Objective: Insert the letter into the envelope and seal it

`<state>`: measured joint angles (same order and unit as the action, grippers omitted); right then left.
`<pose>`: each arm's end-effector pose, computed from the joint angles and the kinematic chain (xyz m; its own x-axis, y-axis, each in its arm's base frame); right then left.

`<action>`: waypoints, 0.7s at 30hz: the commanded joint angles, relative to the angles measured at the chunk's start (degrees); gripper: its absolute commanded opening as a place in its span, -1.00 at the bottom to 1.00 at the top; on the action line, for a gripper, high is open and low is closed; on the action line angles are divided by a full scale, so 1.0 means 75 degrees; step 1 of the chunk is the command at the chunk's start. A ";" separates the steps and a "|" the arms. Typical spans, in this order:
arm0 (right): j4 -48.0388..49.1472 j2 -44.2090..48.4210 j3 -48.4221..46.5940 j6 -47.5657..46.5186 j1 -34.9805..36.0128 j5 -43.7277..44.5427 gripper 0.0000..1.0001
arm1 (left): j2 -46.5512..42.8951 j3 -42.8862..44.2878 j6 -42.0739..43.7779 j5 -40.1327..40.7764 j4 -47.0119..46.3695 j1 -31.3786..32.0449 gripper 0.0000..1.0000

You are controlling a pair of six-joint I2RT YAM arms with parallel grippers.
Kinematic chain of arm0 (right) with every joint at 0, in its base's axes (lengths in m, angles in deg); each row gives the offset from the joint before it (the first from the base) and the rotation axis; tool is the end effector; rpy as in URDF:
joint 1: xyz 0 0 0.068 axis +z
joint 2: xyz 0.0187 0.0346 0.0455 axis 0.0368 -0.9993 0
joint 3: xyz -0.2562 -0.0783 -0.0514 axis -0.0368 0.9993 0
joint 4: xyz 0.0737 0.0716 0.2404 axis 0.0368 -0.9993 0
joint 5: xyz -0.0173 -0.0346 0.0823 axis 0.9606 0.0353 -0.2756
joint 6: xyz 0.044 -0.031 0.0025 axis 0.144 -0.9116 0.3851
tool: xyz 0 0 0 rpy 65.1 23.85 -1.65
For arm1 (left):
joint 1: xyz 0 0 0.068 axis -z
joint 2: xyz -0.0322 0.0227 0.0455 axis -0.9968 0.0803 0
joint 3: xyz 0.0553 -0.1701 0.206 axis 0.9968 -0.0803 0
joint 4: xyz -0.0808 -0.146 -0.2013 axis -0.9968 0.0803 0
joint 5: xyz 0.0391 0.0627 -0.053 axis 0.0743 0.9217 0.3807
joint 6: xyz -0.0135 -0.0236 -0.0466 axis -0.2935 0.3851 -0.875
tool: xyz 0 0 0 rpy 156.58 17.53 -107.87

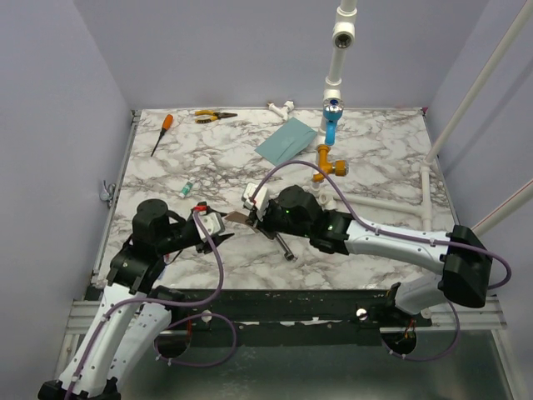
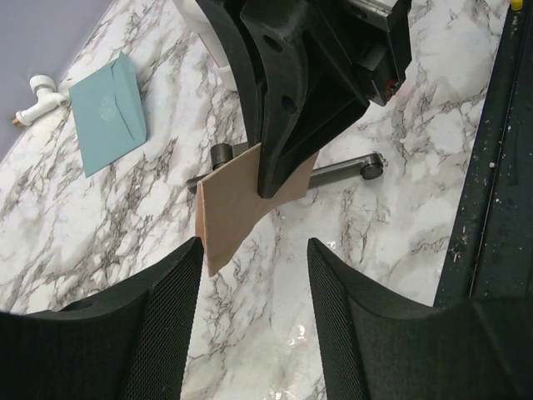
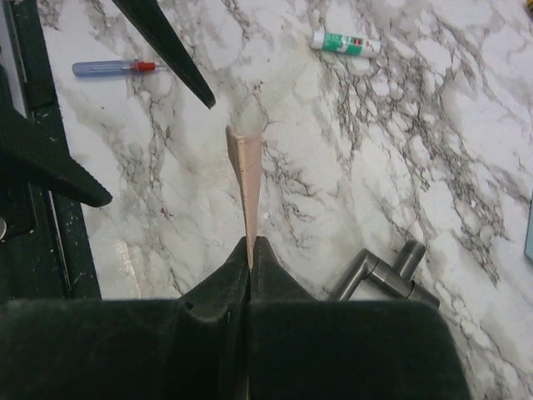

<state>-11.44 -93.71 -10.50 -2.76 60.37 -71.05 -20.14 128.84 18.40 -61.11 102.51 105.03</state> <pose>0.1526 0.2989 0.2893 0.0214 -0.3841 -0.9230 -0.9332 0.3237 -0.1564 0.1066 -0.0634 0.3080 0.1529 0.3594 -0.9206 0.8925 0.3499 0.2848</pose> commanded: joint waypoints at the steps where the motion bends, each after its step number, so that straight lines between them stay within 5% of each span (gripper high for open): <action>1: -0.0505 0.0124 0.0260 0.0448 0.0021 0.0504 -0.99 | -0.0322 -0.0297 -0.0302 0.0099 -0.0513 0.0030 0.10; 21: -0.0276 -0.0139 -0.0321 -0.2921 0.0017 -0.2200 -0.99 | -0.1299 -0.1297 0.0087 -0.0257 -0.0392 0.0030 0.33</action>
<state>-13.47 -93.23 -11.53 -18.41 60.33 -80.69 -29.61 120.10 17.40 -60.66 99.97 105.03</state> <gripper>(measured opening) 0.007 0.641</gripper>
